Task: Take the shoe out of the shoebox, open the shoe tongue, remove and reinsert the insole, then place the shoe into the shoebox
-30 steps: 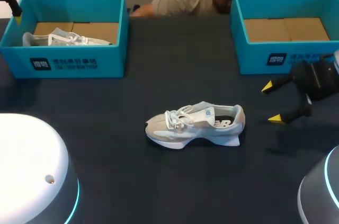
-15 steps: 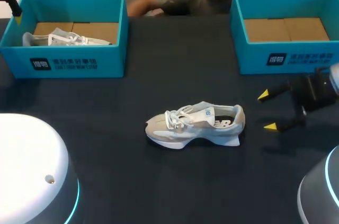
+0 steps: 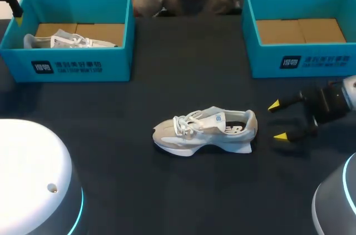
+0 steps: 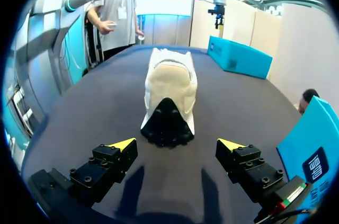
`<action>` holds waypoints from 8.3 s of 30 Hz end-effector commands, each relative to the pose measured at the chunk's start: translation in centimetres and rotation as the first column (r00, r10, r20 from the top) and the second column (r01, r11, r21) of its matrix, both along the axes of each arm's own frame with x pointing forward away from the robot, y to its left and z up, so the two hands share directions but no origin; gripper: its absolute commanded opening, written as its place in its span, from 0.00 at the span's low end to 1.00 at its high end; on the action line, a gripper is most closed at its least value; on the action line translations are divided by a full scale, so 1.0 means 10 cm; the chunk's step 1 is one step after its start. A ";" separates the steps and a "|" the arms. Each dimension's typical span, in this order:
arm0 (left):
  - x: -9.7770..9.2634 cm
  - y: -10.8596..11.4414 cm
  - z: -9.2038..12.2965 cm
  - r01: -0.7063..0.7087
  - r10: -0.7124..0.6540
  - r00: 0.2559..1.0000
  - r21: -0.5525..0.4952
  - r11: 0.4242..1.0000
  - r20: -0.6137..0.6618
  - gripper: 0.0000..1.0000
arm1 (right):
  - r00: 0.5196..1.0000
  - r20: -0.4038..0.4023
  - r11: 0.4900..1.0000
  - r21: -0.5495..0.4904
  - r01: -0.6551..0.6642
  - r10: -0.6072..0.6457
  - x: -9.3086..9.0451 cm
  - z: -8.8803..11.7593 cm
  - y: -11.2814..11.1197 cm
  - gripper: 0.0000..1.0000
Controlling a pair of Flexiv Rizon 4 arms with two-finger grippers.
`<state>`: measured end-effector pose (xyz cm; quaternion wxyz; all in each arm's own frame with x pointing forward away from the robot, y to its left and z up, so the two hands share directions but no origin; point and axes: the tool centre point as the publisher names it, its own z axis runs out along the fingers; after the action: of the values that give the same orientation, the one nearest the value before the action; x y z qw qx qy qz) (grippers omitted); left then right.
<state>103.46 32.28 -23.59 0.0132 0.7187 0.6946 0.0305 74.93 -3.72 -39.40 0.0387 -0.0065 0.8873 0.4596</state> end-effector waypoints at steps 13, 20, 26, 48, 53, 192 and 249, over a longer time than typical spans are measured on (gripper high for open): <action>-0.02 0.00 0.01 0.001 -0.001 1.000 0.002 1.000 0.004 1.00 | 0.998 -0.020 0.998 0.025 0.064 -0.064 -0.09 -0.12 0.24 1.00; -0.02 0.00 0.01 0.001 -0.001 1.000 0.002 1.000 0.004 1.00 | 0.997 -0.026 0.997 0.035 0.073 -0.073 -0.15 -0.14 0.40 1.00; -0.02 0.00 0.01 0.001 -0.001 1.000 0.002 1.000 0.004 1.00 | 0.996 -0.034 0.995 0.052 0.080 -0.078 -0.16 -0.15 0.52 1.00; -0.02 0.00 0.01 0.001 -0.001 1.000 0.002 1.000 0.004 1.00 | 0.996 -0.073 0.995 0.077 0.061 -0.056 -0.15 -0.15 0.89 1.00; -0.02 0.00 0.01 0.001 -0.001 1.000 0.002 1.000 0.004 1.00 | 0.996 -0.073 0.995 0.087 0.050 -0.043 -0.11 -0.18 0.97 1.00; -1.26 -2.54 0.62 -0.945 0.954 -0.282 -0.140 -0.295 -0.105 1.00 | 0.996 -0.078 0.990 0.135 0.040 -0.030 -0.10 -0.28 1.19 0.00; -2.27 -4.67 0.32 -0.478 0.476 -0.862 -0.035 -0.878 -0.176 1.00 | 0.996 -0.078 0.990 0.135 0.040 -0.030 -0.10 -0.28 1.19 0.00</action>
<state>80.61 -14.15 -20.42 0.0341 -0.4930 0.8679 -0.0498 74.12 8.04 -42.14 0.0123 0.0287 0.8540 0.5193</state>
